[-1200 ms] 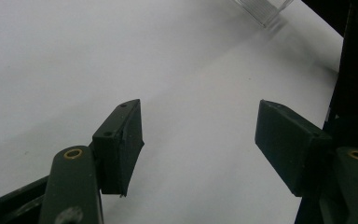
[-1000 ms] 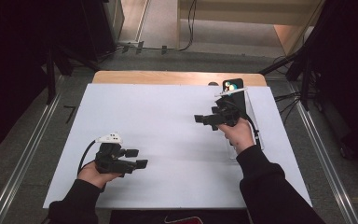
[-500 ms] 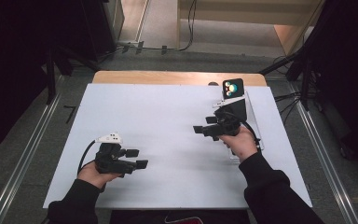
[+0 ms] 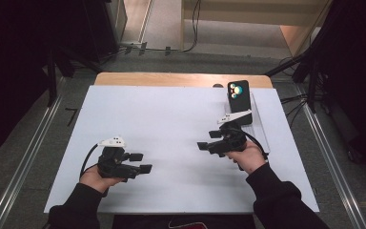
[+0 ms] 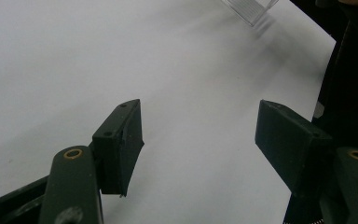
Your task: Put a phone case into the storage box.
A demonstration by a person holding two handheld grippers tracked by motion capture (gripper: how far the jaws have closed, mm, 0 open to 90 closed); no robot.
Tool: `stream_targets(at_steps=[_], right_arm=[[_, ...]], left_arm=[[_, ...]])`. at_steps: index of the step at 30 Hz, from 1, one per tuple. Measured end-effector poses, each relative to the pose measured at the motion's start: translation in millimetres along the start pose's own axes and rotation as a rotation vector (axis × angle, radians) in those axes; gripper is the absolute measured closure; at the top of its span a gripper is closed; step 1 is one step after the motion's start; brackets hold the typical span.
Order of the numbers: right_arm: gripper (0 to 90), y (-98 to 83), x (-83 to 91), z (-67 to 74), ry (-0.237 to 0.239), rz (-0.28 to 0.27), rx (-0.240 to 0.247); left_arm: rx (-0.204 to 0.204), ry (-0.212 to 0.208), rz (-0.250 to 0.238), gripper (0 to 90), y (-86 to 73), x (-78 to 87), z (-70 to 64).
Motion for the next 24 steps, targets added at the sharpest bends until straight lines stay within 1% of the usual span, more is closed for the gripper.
stream_targets(at_steps=[3, 4, 7, 9, 11, 12, 15, 19, 20, 24], right_arm=[[24.4, -5.3, 2.7, 2.2, 0.012, 0.006, 0.006], [24.3, -7.2, 3.3, 2.8, 0.016, 0.005, 0.011], [24.1, -12.7, 5.8, 4.2, 0.024, 0.011, 0.018], [23.8, -16.0, 7.7, 5.2, 0.038, 0.017, 0.023], [23.5, -19.7, 10.4, 6.8, 0.061, 0.023, 0.036], [23.4, -22.4, 12.1, 7.1, 0.063, 0.021, 0.050], [23.4, -28.9, 15.8, 8.2, 0.072, 0.028, 0.046], [23.3, -38.2, 19.5, 8.9, 0.073, 0.040, 0.052], [23.3, -40.4, 20.4, 8.7, 0.070, 0.044, 0.060], [23.3, -48.2, 24.5, 8.6, 0.062, 0.055, 0.060]], left_arm=[[-0.002, -0.003, -0.003, 32.0, -0.2, 0.2, -0.6], [-0.001, -0.006, -0.004, 30.4, -0.2, -0.2, -1.0], [-0.008, -0.004, -0.002, 30.1, 0.0, -0.1, -1.5], [-0.008, -0.005, -0.002, 30.1, -0.2, -0.2, -2.2], [-0.009, -0.007, -0.002, 30.1, -0.5, -0.4, -2.6], [-0.010, -0.008, -0.003, 30.1, -0.6, -0.5, -2.7], [-0.010, -0.008, 0.000, 30.1, -0.7, -0.6, -2.0], [-0.011, -0.008, 0.005, 30.1, -1.2, -0.8, -1.8], [-0.009, -0.009, 0.005, 30.1, -1.5, -0.7, -2.1], [-0.011, -0.006, 0.001, 30.1, -4.0, 2.2, -3.0]])
Point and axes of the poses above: each handheld gripper's, and its own axes: x roughly backward along the jaws, y roughly out of its top, z roughly to its left, the point moved 4 cm from there along -x, roughly forward along the jaws
